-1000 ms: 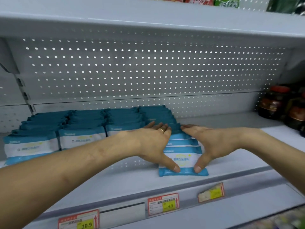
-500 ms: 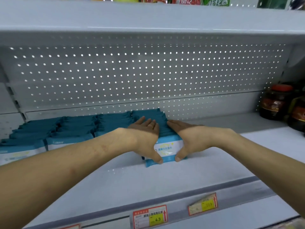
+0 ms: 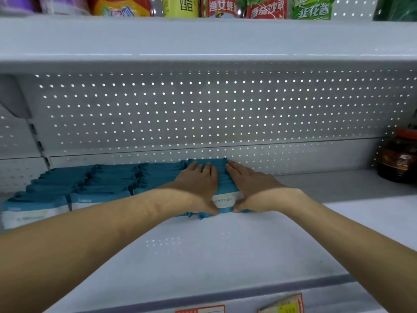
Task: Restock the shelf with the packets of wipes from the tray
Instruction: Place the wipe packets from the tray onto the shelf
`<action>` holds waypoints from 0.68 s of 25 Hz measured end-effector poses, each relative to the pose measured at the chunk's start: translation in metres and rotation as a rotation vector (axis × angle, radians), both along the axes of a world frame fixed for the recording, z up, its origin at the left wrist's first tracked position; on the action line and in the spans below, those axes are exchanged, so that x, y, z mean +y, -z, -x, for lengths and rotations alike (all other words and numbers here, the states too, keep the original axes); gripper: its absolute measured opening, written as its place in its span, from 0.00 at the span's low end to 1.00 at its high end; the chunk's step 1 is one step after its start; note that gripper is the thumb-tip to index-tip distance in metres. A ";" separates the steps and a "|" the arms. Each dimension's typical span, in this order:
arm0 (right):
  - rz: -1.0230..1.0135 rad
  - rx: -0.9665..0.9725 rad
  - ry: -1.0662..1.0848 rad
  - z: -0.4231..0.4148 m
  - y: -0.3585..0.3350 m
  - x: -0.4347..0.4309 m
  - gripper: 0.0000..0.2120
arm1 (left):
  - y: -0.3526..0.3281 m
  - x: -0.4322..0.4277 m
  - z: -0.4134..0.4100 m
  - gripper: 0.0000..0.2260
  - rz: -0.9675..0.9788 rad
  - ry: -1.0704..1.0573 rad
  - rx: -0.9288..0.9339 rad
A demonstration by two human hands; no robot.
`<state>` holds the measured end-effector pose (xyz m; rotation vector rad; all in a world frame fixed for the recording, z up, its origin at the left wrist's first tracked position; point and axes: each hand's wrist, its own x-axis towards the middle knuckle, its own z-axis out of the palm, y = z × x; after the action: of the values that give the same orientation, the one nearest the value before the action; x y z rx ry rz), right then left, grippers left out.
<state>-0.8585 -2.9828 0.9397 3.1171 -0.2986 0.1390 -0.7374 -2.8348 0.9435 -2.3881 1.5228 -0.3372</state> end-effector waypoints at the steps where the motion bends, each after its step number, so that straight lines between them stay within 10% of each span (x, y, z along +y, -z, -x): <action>1: -0.019 0.009 -0.003 0.002 0.000 -0.001 0.58 | -0.002 0.003 -0.001 0.54 -0.017 -0.001 0.019; 17: -0.239 -0.002 0.039 0.015 0.007 0.001 0.57 | -0.009 0.027 -0.013 0.58 -0.059 -0.021 0.064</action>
<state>-0.8736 -2.9815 0.9331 3.3440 -0.4046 0.1136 -0.7246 -2.8081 0.9520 -2.3892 1.5116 -0.2104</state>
